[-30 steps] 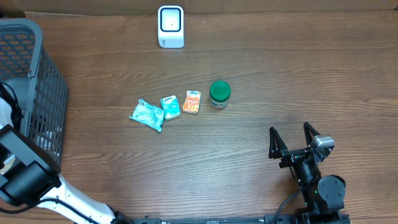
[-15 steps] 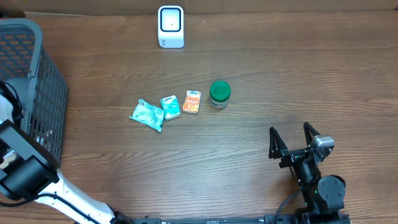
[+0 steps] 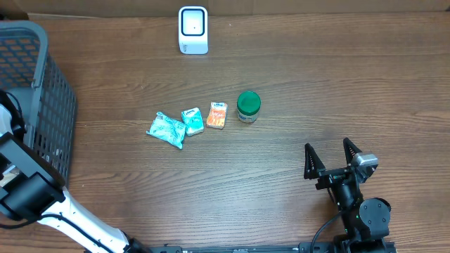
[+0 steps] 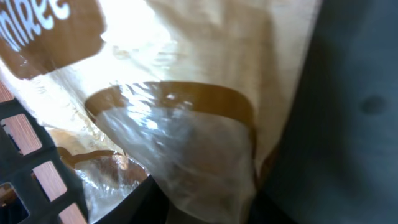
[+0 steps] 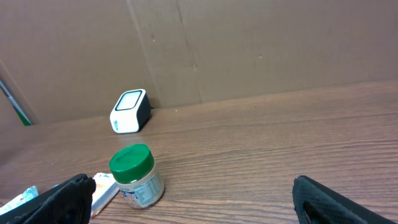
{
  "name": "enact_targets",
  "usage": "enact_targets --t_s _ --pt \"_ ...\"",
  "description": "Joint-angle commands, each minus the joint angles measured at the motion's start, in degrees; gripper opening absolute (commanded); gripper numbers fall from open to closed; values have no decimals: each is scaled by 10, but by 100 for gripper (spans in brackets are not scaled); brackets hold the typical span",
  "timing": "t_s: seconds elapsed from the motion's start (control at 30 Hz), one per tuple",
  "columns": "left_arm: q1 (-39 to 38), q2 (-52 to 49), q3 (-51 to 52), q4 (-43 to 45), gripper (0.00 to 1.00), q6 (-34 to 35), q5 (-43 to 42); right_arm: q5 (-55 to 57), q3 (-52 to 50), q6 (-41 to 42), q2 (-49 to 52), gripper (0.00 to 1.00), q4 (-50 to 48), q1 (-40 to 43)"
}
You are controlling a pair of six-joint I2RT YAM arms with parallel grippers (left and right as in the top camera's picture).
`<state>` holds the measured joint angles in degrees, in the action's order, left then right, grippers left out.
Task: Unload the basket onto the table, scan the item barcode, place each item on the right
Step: 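Reach the left gripper into the basket toward the clear plastic bag, then lift the clear plastic bag with the left gripper and set it right of the jar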
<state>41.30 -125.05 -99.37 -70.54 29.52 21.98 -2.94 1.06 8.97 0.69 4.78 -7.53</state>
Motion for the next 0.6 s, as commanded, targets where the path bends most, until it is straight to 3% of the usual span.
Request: enact_targets --t_s 0.0,0.13,0.3,0.57 --pt "3 -5 -111 -43 33 -22 -77 3 -6 0 -5 100 -2 2" --pt "2 4 -233 -90 30 -54 -182 3 -6 0 -5 100 -2 2" --pt "-5 31 -374 -130 19 -79 -281 3 -6 0 -5 100 -1 2" --pt "-36 118 -479 -148 4 -84 -304 3 -6 0 -5 100 -2 2"
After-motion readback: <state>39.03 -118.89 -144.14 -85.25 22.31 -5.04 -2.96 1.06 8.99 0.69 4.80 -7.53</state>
